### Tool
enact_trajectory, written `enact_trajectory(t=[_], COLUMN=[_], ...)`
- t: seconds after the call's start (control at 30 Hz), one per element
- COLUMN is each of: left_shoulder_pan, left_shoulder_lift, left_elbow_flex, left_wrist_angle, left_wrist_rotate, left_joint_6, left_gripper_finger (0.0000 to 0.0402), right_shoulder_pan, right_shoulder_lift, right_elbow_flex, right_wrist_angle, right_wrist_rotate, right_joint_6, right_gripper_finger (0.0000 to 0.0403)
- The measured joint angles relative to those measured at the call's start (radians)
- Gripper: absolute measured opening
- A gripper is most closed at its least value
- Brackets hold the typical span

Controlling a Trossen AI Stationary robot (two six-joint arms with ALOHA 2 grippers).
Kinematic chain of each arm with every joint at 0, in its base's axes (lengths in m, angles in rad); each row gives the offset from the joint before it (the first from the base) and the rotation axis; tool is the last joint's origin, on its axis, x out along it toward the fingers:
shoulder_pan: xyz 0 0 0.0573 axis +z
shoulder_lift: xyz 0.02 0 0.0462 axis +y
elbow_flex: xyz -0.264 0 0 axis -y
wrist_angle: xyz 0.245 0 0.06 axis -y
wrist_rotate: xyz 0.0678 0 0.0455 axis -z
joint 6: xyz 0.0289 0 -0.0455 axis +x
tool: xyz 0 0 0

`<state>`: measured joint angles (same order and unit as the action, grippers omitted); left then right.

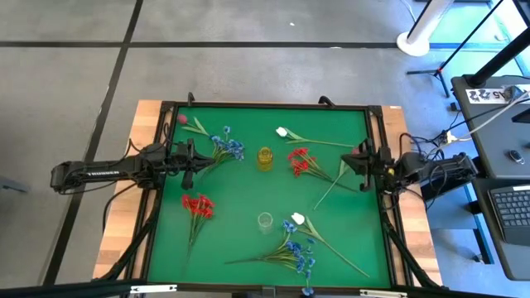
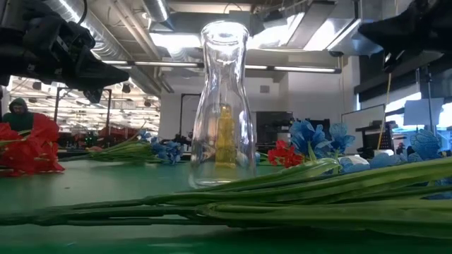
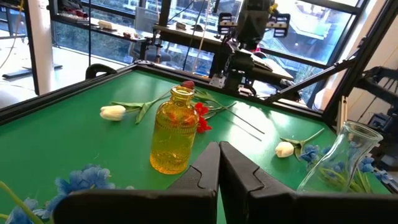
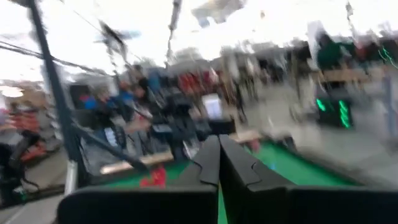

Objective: Sort flowers into vase by color
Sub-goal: Put the right red tulip into the yellow flower vase

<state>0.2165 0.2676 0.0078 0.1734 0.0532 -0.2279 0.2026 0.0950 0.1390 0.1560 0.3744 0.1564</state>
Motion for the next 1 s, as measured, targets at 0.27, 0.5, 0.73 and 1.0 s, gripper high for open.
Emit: enact_trajectory(t=[0.27, 0.5, 0.73, 1.0], left_shoulder_pan=[0.000, 0.000, 0.000, 0.000], left_shoulder_lift=[0.000, 0.000, 0.000, 0.000], left_elbow_flex=[0.000, 0.000, 0.000, 0.000], left_wrist_angle=[-0.001, -0.001, -0.001, -0.001], left_wrist_rotate=[0.000, 0.000, 0.000, 0.000], left_joint_6=[0.000, 0.000, 0.000, 0.000], left_gripper_finger=[0.0000, 0.0000, 0.0000, 0.0000], right_shoulder_pan=[0.000, 0.000, 0.000, 0.000], right_shoulder_lift=[0.285, 0.529, 0.717, 0.899], right_elbow_flex=[0.298, 0.453, 0.454, 0.454], right_wrist_angle=[-0.479, -0.862, -0.993, -1.048], right_wrist_rotate=[0.043, -0.067, -0.133, -0.041], right_joint_6=[0.275, 0.510, 0.757, 1.057], right_gripper_finger=[0.0001, 0.0029, 0.0141, 0.0239])
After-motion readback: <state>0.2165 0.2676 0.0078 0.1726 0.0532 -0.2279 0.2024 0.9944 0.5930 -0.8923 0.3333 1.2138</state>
